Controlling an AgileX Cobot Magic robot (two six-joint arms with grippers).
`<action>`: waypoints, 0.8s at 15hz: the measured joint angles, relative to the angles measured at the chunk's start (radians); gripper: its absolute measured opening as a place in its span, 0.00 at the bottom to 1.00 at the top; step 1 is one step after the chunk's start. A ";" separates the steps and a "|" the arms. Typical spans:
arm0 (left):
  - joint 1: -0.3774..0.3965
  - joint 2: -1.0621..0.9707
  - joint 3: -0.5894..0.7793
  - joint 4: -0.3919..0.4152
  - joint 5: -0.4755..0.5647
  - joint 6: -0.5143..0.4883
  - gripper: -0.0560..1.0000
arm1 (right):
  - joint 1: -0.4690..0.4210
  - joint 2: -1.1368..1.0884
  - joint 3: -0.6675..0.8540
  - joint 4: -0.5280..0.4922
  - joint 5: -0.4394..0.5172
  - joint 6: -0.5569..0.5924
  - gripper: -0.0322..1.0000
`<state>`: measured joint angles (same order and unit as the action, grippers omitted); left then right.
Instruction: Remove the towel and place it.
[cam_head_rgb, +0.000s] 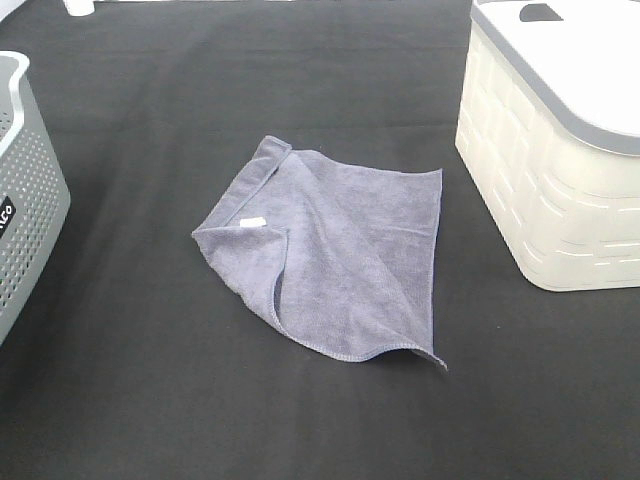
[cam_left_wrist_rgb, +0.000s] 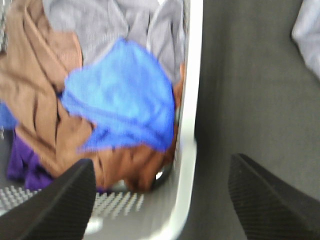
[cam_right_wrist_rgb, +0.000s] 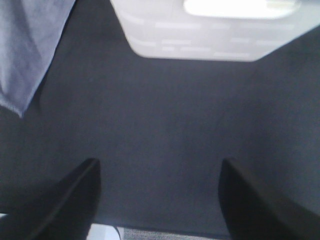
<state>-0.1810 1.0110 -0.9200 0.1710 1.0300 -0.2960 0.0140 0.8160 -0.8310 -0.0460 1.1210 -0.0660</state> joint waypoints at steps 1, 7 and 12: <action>0.000 -0.071 0.061 -0.014 -0.013 -0.002 0.71 | 0.000 -0.058 0.055 0.004 0.000 0.000 0.68; 0.000 -0.515 0.319 -0.075 -0.051 -0.003 0.71 | 0.000 -0.408 0.280 0.061 0.004 0.001 0.68; 0.000 -0.851 0.381 -0.076 -0.063 -0.003 0.71 | 0.000 -0.449 0.288 0.097 0.032 -0.051 0.68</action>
<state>-0.1810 0.1600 -0.5390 0.0950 0.9670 -0.2990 0.0140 0.3670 -0.5430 0.0510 1.1530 -0.1170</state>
